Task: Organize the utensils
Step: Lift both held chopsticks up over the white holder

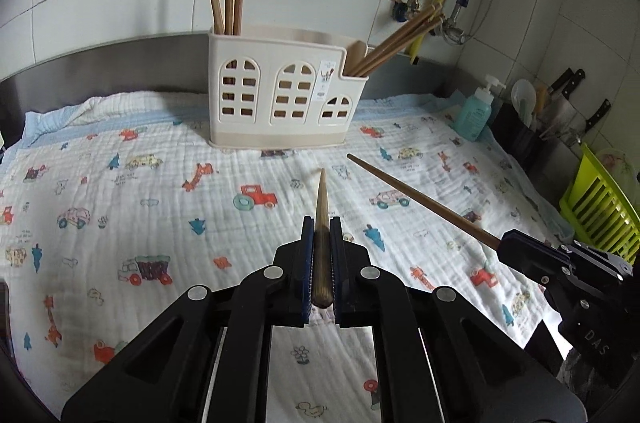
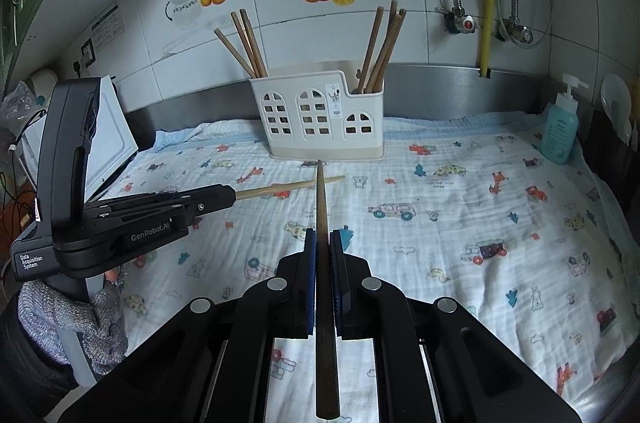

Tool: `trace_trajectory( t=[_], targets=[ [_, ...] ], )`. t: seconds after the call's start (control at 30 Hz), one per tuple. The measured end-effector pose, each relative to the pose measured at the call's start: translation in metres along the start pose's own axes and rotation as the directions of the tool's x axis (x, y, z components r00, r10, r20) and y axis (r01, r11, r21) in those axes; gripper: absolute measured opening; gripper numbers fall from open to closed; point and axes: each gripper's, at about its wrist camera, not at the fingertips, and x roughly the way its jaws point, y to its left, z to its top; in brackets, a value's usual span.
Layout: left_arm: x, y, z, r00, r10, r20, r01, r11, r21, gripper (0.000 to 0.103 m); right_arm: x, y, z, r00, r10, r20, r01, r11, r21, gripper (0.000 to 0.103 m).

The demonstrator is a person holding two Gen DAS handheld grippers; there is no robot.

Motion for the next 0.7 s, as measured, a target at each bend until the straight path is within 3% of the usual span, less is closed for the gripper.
trace_trajectory(
  t=[0.43, 0.7],
  targets=[
    [-0.017, 0.007, 0.047, 0.998, 0.008, 0.068, -0.013, 0.998, 0.066, 0.006, -0.001, -0.002, 0.062, 0.999, 0.027, 0.037, -0.025, 0.999, -0.046, 0.007],
    [-0.025, 0.003, 0.084, 0.995, -0.004, 0.1, -0.008, 0.994, 0.111, 0.006, -0.004, -0.009, 0.132, 0.996, 0.031, 0.079, -0.023, 0.995, -0.098, 0.007]
  ],
)
